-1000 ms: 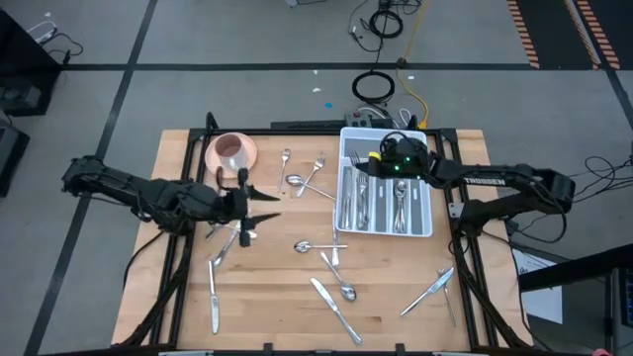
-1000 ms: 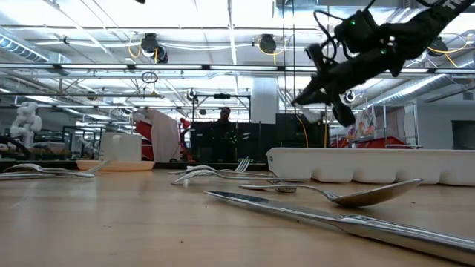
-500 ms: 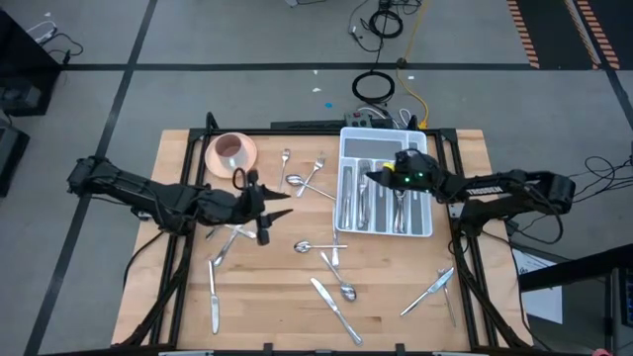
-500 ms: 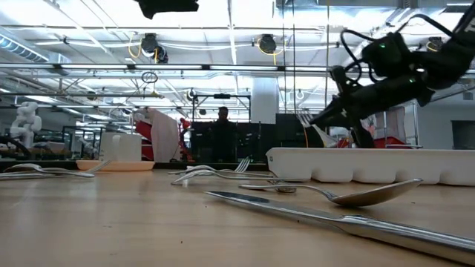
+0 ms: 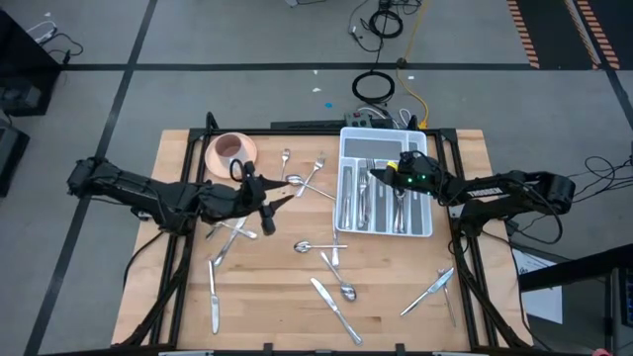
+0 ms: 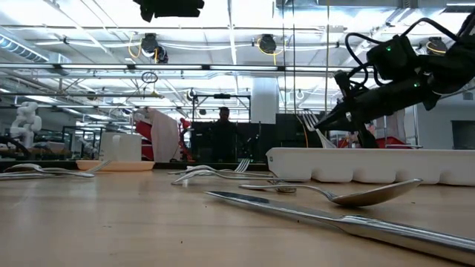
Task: Sort silverware
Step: Put the silver fork into the white silverware tray
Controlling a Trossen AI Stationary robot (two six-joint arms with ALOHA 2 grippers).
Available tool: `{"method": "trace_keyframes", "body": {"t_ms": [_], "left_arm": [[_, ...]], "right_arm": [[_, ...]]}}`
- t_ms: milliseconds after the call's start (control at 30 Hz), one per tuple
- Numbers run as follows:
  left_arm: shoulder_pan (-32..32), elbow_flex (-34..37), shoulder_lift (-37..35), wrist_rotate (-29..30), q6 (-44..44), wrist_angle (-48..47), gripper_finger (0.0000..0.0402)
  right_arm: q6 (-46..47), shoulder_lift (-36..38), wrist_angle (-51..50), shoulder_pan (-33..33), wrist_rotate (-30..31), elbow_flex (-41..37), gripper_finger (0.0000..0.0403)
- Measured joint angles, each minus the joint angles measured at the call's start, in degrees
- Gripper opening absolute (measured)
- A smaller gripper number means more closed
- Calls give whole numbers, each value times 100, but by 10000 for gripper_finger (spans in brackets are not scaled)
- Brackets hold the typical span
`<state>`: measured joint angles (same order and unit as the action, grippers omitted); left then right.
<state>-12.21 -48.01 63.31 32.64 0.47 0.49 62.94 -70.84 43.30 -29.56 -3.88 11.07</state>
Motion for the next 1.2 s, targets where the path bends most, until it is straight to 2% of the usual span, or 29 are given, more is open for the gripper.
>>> {"method": "trace_keyframes", "body": {"t_ms": [167,233,333,433,533,767,933,1067,1200], "left_arm": [[29,0,0,0,3,0,168],[29,0,0,0,5,-10,168],[29,0,0,4,9,-27,168],[29,0,0,9,9,-111,168],[24,0,0,13,0,-237,168],[24,0,0,22,-7,-467,168],[24,-4,2,23,84,-555,168],[24,-7,2,29,138,-691,168],[24,-7,2,48,139,-740,168]], "right_arm": [[92,-1,-69,4,-71,131,0],[93,-1,-398,22,-97,377,0],[-71,-1,-1789,41,-9,1021,0],[-469,-3,-3483,87,346,1815,0],[-842,0,-4278,75,522,2336,0],[-33,-3,-4530,115,270,2094,0],[379,-60,-4435,325,555,2046,0],[757,-361,-4351,465,546,2041,0],[1002,-890,-3678,614,553,2041,0]]}}
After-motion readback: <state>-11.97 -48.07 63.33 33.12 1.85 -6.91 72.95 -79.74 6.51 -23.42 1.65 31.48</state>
